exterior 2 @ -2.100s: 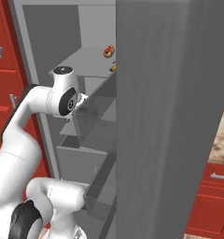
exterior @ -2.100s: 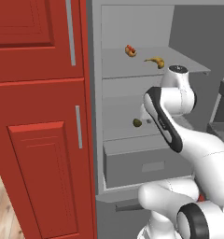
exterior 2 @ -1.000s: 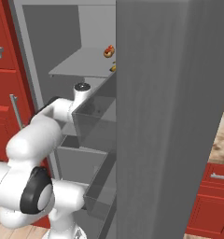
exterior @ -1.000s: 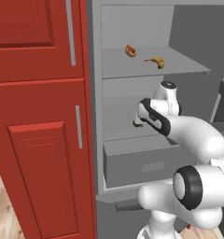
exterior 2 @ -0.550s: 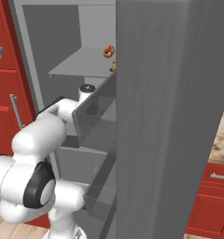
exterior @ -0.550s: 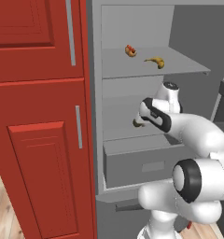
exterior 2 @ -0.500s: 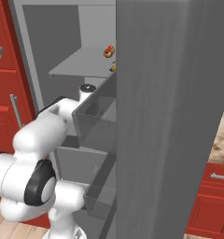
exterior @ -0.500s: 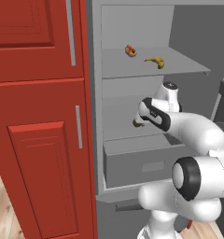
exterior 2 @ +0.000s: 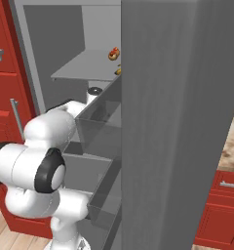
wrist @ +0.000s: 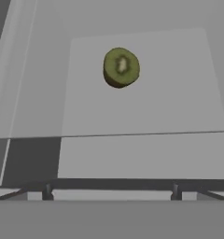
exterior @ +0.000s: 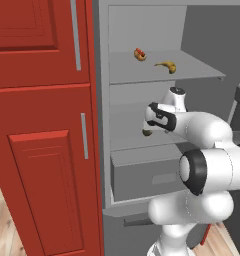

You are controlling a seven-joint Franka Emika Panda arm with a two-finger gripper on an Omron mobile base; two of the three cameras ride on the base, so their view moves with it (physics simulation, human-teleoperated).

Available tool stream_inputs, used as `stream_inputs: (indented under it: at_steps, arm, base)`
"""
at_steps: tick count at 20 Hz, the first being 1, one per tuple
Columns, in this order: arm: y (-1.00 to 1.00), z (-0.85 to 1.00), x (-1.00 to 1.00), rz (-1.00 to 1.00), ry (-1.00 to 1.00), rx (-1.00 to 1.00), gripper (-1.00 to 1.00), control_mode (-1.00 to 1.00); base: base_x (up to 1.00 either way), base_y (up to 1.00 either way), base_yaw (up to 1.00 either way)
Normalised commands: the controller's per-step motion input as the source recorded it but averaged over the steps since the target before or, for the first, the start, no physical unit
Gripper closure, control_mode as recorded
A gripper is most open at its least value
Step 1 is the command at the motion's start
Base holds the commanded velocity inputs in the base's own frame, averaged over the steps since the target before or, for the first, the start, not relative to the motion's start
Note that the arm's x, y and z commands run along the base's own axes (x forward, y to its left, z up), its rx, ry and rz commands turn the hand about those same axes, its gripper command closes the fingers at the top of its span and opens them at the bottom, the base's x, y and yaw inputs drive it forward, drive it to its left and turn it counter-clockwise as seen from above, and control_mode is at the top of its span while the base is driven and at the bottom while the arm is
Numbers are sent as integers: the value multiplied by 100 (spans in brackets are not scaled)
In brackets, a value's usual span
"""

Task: Pick up the kiwi and banana from the fridge and place one fruit on each plate on the dining counter.

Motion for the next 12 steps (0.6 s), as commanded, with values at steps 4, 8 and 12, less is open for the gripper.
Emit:
stream_inputs:
  at_steps: [4, 8, 12]
  arm:
    - [0, -26, 11, 0, 0, 0, -100, -100]
    - [0, -22, 14, 0, 0, 0, -100, -100]
    - [0, -20, 19, 0, 0, 0, -100, -100]
  base:
    - [0, 0, 0]
    - [0, 0, 0]
    - [0, 0, 0]
